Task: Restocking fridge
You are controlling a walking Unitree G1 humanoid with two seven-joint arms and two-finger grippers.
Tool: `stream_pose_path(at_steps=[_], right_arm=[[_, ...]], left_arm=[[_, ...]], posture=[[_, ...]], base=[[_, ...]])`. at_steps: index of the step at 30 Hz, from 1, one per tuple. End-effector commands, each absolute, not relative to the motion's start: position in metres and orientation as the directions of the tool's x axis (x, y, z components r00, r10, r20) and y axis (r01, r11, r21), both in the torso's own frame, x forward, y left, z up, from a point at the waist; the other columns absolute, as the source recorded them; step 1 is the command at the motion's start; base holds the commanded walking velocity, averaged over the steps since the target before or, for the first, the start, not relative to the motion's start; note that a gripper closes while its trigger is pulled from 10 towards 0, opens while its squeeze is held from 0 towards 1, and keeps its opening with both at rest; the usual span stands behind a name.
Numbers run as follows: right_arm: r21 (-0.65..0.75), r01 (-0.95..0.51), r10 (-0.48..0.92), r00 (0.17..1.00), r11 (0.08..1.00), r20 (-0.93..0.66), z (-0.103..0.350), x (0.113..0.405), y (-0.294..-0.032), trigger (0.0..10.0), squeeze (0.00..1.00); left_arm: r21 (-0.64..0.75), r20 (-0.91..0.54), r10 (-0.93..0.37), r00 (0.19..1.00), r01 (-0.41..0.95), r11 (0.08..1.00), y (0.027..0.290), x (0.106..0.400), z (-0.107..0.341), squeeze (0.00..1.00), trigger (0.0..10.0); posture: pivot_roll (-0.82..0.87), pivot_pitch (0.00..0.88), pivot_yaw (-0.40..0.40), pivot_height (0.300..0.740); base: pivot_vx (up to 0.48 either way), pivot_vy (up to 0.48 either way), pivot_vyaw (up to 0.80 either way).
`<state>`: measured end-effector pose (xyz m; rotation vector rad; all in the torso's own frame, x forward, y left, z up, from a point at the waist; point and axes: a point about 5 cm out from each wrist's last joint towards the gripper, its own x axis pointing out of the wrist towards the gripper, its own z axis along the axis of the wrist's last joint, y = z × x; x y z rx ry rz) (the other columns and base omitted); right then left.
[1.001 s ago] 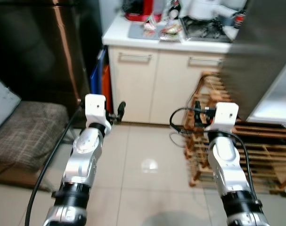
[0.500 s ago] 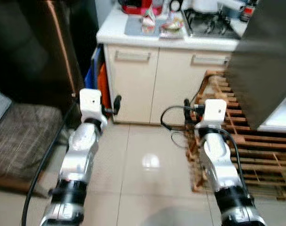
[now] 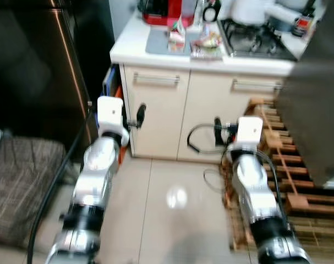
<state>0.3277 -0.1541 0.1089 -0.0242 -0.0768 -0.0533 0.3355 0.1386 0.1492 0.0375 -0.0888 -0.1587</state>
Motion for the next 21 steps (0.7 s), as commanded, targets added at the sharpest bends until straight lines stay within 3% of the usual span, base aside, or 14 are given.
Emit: stream_pose_path(at_steps=[1,15,18,21], right_arm=[[-0.034,0.103,-0.099,0.989,0.994,0.112,0.115,0.328,-0.166,10.0,0.00],[-0.022,0.094,-0.091,0.991,0.995,0.095,0.110,0.326,-0.161,10.0,0.00],[-0.025,0.108,-0.104,0.989,0.994,0.106,0.111,0.326,-0.164,10.0,0.00],[-0.050,0.153,-0.143,0.976,0.987,0.165,0.122,0.327,-0.170,10.0,0.00]], left_arm=[[0.048,0.093,-0.185,0.978,0.181,0.982,0.130,0.337,0.152,0.00,10.0],[0.072,0.099,-0.222,0.970,0.215,0.974,0.125,0.339,0.156,0.00,10.0],[0.101,0.129,-0.240,0.962,0.228,0.968,0.121,0.340,0.163,0.00,10.0],[0.232,0.283,-0.300,0.911,0.239,0.943,0.111,0.341,0.198,0.00,10.0]], posture=[[-0.03,0.000,-0.018,0.740],[-0.04,0.000,-0.002,0.740],[-0.05,0.000,-0.001,0.740],[-0.05,0.000,-0.012,0.740]], base=[[0.480,0.000,0.00],[0.480,0.000,0.00],[0.480,0.000,0.00],[0.480,0.000,0.00]])
